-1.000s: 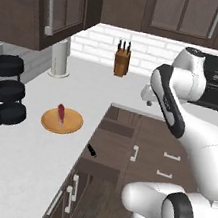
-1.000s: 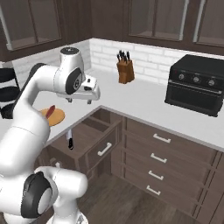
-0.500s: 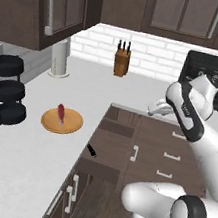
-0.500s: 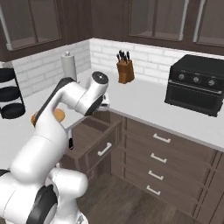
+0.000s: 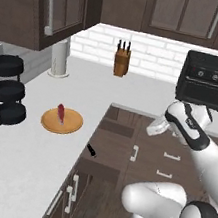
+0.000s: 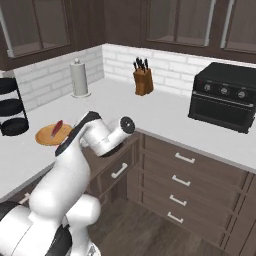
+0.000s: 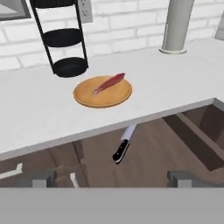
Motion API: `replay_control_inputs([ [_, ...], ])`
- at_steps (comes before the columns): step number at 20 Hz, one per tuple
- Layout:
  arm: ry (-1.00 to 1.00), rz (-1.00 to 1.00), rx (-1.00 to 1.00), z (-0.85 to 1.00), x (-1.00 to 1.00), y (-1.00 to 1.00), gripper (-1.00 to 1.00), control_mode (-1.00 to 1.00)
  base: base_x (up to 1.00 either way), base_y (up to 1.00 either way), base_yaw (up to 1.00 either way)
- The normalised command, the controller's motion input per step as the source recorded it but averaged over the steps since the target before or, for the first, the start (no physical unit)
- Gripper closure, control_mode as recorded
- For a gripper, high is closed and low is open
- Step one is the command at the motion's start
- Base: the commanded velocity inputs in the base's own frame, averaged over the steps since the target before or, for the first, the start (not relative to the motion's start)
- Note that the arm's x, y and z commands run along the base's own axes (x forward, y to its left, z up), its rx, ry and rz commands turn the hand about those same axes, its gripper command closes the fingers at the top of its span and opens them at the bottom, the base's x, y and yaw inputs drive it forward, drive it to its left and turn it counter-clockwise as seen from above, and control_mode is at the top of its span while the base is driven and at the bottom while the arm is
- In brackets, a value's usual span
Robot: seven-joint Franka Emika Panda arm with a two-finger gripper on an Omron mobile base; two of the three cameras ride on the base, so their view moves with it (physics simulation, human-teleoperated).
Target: Pick up the knife from the drawer and place it on the cutting board. Then place the meat from the plate to the cutting board.
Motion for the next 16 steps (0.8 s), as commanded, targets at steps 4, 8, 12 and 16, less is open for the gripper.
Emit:
replay_control_inputs([
  [4,-0.28,0.3,-0.07,-0.57,0.18,0.05,-1.0,-1.0,0.0,0.0,0.0],
  [8,-0.2,0.24,-0.06,-0.54,0.17,0.19,-1.0,-1.0,0.0,0.0,0.0],
  [12,0.01,0.04,-0.09,-0.24,0.19,0.38,-1.0,-1.0,0.0,0.0,0.0],
  [16,0.25,0.0,-0.09,-0.14,0.3,0.3,-1.0,-1.0,0.0,0.0,0.0],
])
